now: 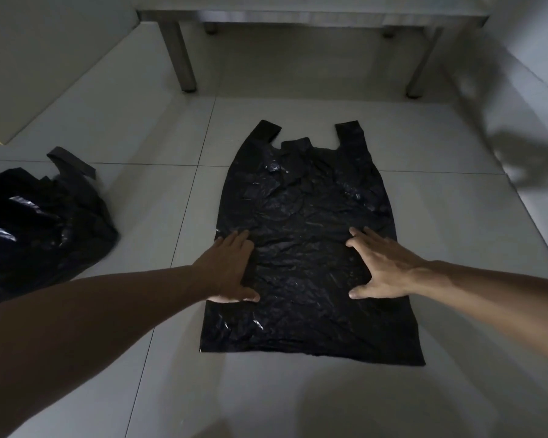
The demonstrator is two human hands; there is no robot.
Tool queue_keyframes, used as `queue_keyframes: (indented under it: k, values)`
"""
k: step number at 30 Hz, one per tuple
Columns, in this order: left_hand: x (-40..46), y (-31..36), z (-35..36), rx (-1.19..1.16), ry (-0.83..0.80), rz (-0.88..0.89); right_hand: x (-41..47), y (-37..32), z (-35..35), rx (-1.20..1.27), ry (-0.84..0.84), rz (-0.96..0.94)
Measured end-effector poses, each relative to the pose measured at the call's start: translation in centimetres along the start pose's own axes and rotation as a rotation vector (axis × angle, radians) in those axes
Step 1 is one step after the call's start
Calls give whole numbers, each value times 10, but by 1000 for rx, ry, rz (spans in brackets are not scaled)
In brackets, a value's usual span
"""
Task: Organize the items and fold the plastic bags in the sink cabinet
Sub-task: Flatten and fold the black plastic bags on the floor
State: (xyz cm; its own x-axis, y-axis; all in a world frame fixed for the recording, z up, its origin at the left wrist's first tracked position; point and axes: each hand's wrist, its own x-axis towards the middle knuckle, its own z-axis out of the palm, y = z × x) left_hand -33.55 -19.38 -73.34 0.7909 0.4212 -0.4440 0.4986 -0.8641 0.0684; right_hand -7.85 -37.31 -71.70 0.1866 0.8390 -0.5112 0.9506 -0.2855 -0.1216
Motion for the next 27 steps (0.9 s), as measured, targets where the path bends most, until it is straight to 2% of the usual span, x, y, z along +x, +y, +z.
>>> queue_keyframes:
  k: [7, 13, 16, 19, 22, 27]
  values:
    - [13, 5, 7, 20, 187, -3, 13, -10, 3, -18, 223, -1]
    - [24, 42, 23, -19, 335, -28, 28, -47, 32, -9, 310, -5]
    - [28, 42, 39, -25, 286, -48, 32, -36, 46, -23, 292, -9]
    - [31, 28, 50, -4, 330, -141, 31, -7, 55, -32, 322, 49]
    - [28, 21, 53, -33, 333, -186, 26, 15, 53, -46, 278, 142]
    - [25, 11, 51, -86, 354, -217, 30, 11, 45, -22, 180, 174]
